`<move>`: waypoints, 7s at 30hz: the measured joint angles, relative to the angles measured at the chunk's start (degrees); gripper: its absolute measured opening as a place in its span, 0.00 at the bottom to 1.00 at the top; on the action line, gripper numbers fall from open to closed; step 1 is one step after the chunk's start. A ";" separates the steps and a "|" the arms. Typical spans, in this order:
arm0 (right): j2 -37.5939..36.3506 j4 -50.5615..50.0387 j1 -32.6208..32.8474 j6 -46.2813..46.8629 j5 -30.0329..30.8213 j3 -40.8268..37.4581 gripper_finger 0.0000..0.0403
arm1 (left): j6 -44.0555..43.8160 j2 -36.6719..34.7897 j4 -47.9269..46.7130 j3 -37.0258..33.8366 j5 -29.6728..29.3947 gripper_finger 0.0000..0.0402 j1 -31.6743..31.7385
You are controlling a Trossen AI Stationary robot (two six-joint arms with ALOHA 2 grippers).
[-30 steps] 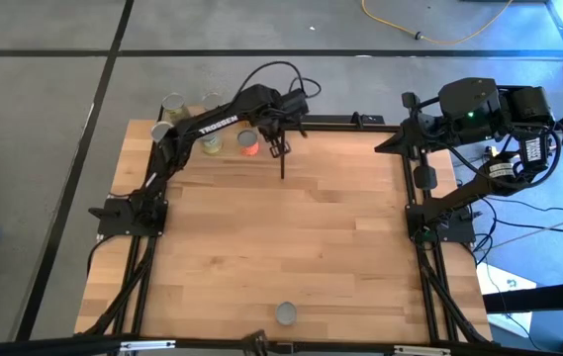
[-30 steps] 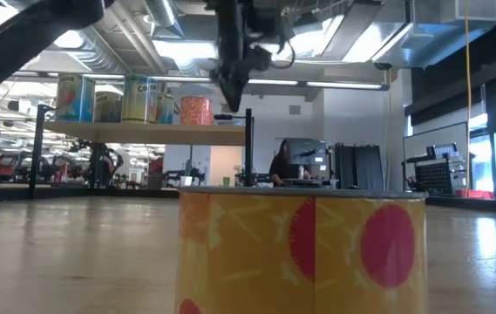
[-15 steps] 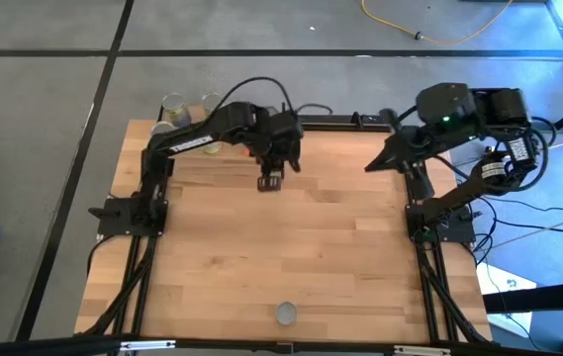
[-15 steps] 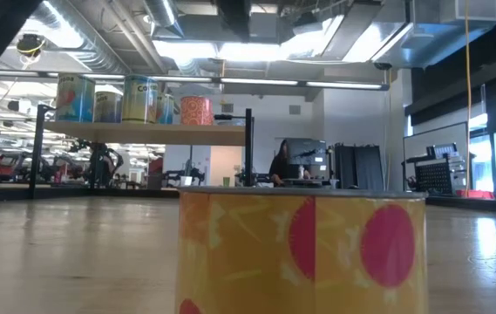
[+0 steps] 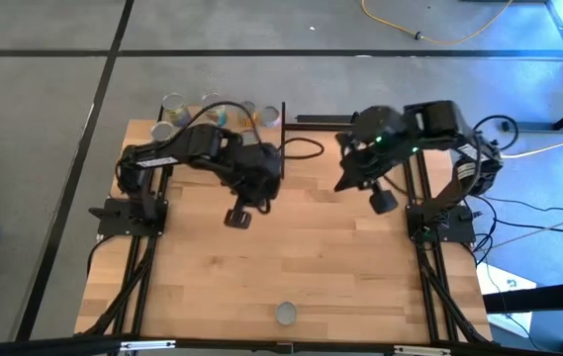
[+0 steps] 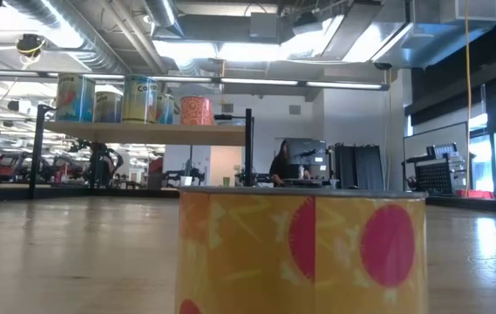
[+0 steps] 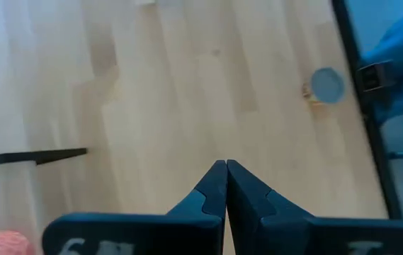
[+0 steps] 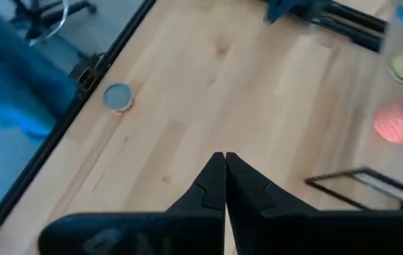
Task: Pick and place cans onto a shelf
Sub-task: Put the yellow canned pineapple rings on the shelf aligned with the other blue tuna can
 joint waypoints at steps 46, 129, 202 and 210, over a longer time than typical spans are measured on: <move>0.57 53.71 16.98 28.72 -7.08 -48.16 0.16 | -54.86 -3.18 15.45 -27.23 -20.76 0.00 -40.28; 26.69 78.92 30.72 67.12 16.14 -55.80 0.04 | -51.42 -3.18 17.71 -27.65 -31.72 0.00 -41.08; 27.66 27.33 -23.88 4.98 11.84 -0.33 0.02 | -44.29 -15.87 -0.01 -27.65 -44.09 0.00 -12.81; 29.86 27.80 -24.70 2.54 9.77 -0.33 0.02 | -44.37 -15.87 0.08 -27.65 -43.68 0.00 -12.27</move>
